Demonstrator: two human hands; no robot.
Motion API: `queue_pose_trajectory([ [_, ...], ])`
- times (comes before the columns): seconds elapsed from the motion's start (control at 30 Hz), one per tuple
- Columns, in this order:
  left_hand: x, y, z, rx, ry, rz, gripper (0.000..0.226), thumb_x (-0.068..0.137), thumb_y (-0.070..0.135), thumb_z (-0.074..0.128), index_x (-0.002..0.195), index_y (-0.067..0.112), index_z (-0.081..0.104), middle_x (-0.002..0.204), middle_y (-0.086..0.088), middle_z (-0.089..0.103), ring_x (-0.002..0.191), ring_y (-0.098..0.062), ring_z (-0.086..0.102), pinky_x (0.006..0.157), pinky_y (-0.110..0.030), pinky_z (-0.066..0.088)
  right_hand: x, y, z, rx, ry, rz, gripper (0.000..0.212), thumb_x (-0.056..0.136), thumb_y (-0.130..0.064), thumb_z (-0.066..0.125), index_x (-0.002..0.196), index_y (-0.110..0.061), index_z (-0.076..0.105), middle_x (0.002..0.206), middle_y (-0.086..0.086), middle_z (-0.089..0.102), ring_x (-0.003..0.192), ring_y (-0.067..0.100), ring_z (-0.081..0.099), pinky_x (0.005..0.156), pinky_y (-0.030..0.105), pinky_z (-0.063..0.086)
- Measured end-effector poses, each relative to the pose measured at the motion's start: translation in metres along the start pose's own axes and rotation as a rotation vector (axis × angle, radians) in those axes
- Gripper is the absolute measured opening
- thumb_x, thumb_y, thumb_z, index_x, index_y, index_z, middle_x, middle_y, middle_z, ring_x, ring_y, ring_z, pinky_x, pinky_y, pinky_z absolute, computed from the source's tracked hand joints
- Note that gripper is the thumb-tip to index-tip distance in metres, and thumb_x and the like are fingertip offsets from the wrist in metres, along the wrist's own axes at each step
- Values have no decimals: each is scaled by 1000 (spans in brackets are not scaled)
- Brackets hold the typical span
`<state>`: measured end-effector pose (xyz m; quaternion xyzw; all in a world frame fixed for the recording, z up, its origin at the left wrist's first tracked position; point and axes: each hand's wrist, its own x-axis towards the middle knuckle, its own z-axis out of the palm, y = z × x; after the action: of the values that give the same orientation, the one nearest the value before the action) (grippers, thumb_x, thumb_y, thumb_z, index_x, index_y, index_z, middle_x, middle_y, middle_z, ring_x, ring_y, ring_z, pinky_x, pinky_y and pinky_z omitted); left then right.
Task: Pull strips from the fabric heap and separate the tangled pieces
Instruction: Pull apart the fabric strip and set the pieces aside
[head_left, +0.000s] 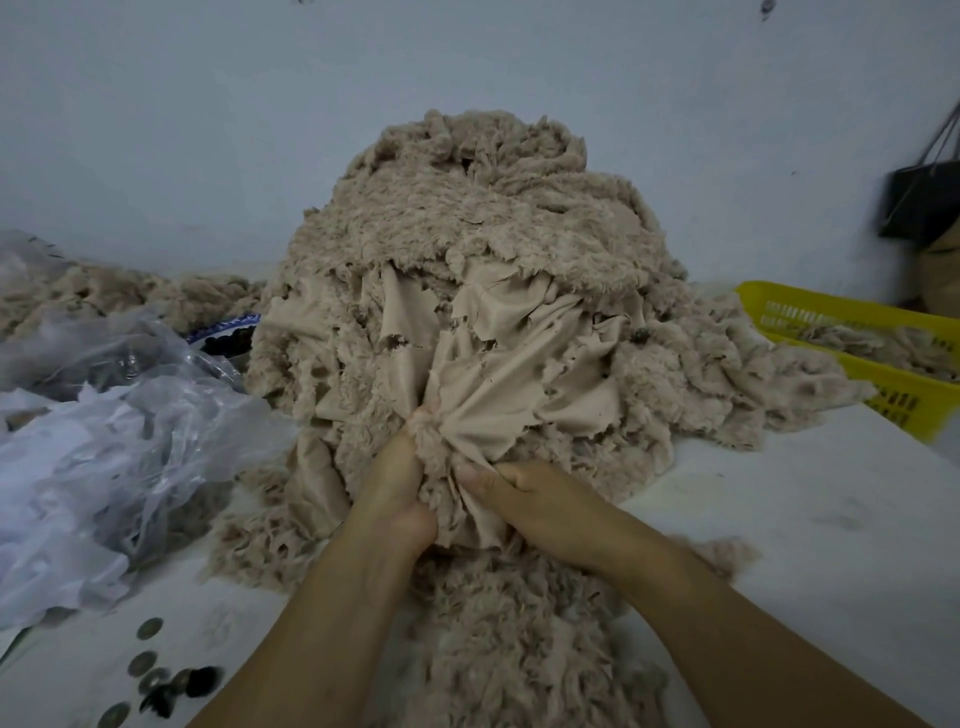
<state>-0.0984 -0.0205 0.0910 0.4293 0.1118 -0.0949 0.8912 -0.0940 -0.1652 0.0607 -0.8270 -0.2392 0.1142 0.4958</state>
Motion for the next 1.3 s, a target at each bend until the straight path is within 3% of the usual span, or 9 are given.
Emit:
queue_pose_trajectory([
  [0.1, -2, 2, 1, 64, -12, 12, 41, 102, 34, 53, 121, 0, 64, 90, -19, 76, 76, -26, 76, 59, -31, 60, 4, 7, -5, 264, 87, 89, 62, 71, -97, 36, 85, -49, 73, 98, -23, 72, 98, -2, 65, 91, 24, 46],
  [0.3, -10, -15, 12, 432, -152, 170, 51, 84, 39, 73, 123, 8, 66, 115, -15, 73, 108, -25, 71, 93, -37, 57, 13, 1, -7, 894, 237, 132, 58, 86, -60, 63, 124, -17, 68, 119, 5, 73, 112, 16, 68, 97, 33, 54],
  [0.47, -14, -24, 20, 595, -202, 203, 21, 89, 38, 66, 91, 19, 73, 92, -7, 76, 86, -16, 71, 74, -26, 57, 19, 3, -15, 888, 475, 291, 31, 101, -40, 54, 107, -14, 68, 94, 10, 78, 88, 20, 75, 76, 34, 60],
  [0.7, -20, -21, 25, 697, -333, 256, 23, 85, 45, 63, 65, 33, 67, 74, 7, 68, 72, -6, 64, 65, -18, 51, 27, 5, -21, 802, 587, 433, 44, 102, -49, 45, 105, -11, 66, 105, 13, 69, 101, 27, 66, 99, 44, 52],
  [0.87, -21, -22, 24, 655, -402, 223, 29, 90, 39, 59, 63, 30, 62, 67, 9, 62, 64, -3, 60, 61, -16, 49, 24, 7, -25, 816, 646, 381, 41, 104, -51, 37, 87, -22, 60, 83, 3, 66, 83, 17, 65, 78, 33, 54],
  [0.97, -18, -23, 21, 619, -406, 234, 30, 88, 44, 62, 63, 29, 64, 70, 9, 63, 68, -4, 61, 64, -16, 50, 22, 9, -29, 740, 661, 420, 48, 105, -51, 34, 99, -14, 64, 98, 12, 70, 94, 26, 67, 88, 39, 56],
  [1.03, -17, -21, 19, 553, -405, 241, 27, 83, 47, 70, 73, 22, 68, 79, 3, 68, 76, -8, 65, 69, -20, 54, 23, 12, -33, 755, 659, 447, 46, 105, -48, 34, 108, -12, 62, 93, 8, 70, 81, 21, 68, 68, 34, 60],
  [1.13, -13, -17, 12, 290, -356, 144, 35, 75, 35, 77, 99, 8, 77, 101, -14, 74, 92, -25, 72, 82, -34, 60, 20, 13, -37, 899, 676, 476, 38, 107, -37, 35, 81, -14, 50, 43, -5, 48, 30, 7, 40, 31, 15, 29],
  [1.3, -9, -10, 4, 51, -315, 132, 27, 81, 31, 67, 90, 10, 82, 93, -11, 78, 84, -21, 76, 66, -28, 60, 21, 14, -36, 982, 706, 465, 34, 108, -32, 34, 84, -15, 50, 51, -3, 31, 32, 7, 25, 32, 17, 20],
])
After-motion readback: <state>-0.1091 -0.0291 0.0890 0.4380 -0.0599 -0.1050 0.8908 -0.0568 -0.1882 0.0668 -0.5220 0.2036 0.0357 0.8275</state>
